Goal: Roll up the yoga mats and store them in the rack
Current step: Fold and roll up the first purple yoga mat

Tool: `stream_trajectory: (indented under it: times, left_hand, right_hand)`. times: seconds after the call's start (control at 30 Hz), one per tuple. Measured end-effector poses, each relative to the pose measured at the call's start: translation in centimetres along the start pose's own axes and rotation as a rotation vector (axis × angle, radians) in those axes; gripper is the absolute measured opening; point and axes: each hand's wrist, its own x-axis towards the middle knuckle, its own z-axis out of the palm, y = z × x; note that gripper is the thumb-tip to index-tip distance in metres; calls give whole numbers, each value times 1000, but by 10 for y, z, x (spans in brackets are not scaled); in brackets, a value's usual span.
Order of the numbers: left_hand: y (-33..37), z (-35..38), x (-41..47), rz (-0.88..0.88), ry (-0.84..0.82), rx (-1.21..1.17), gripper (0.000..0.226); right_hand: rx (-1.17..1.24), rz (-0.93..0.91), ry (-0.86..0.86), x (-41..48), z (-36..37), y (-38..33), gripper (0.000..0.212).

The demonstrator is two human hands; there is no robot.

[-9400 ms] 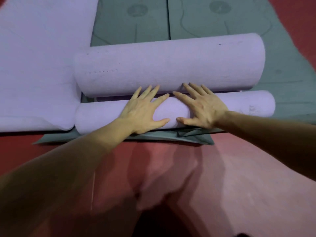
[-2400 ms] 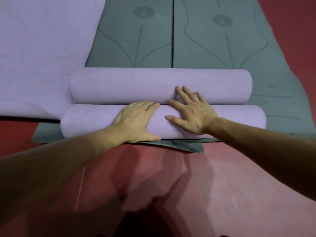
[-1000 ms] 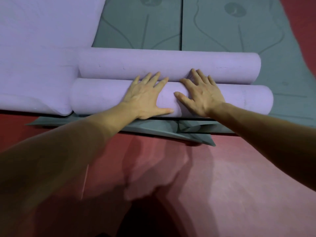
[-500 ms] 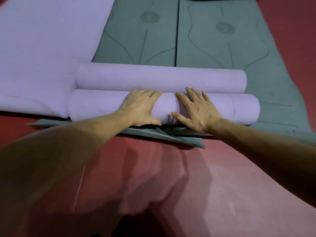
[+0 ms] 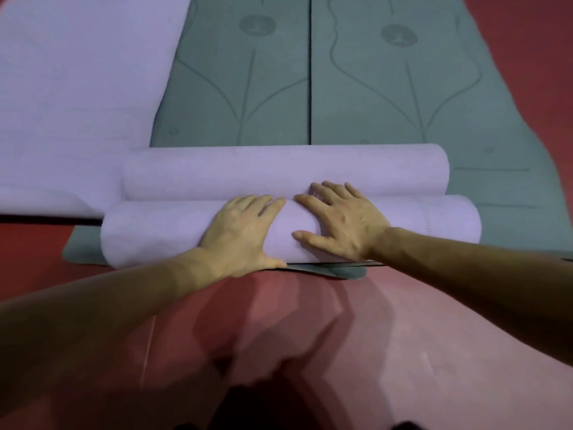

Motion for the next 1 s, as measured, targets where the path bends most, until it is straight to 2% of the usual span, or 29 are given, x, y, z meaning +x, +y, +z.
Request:
stream_trajectory:
  times: [0.07, 0.17, 0.37, 0.5, 0.7, 0.87, 1.0]
  left_hand:
    - [0, 0, 3, -16, -61, -2, 120]
    - [-3, -11, 20, -61, -139, -44, 119]
    - [-14, -15, 43, -106, -122, -83, 106]
    - [-18, -13, 49, -116, -32, -81, 97]
    - [-22, -11, 58, -308, 152, -100, 70]
    - [-19, -7, 63, -275, -26, -74, 74]
    - [-25, -10, 68, -285, -41, -104, 76]
  right_hand:
    - [-8, 42, -51, 10, -2, 4, 98]
    - [-15, 78, -34, 21, -7, 10, 101]
    - [-4, 63, 36, 6, 1, 5, 88]
    - [-30, 77, 13, 14, 0, 9, 88]
    - [-45, 89, -13, 41, -10, 24, 90]
    - [-6, 152, 34, 45, -11, 23, 88]
    - [-61, 99, 89, 28, -2, 16, 78]
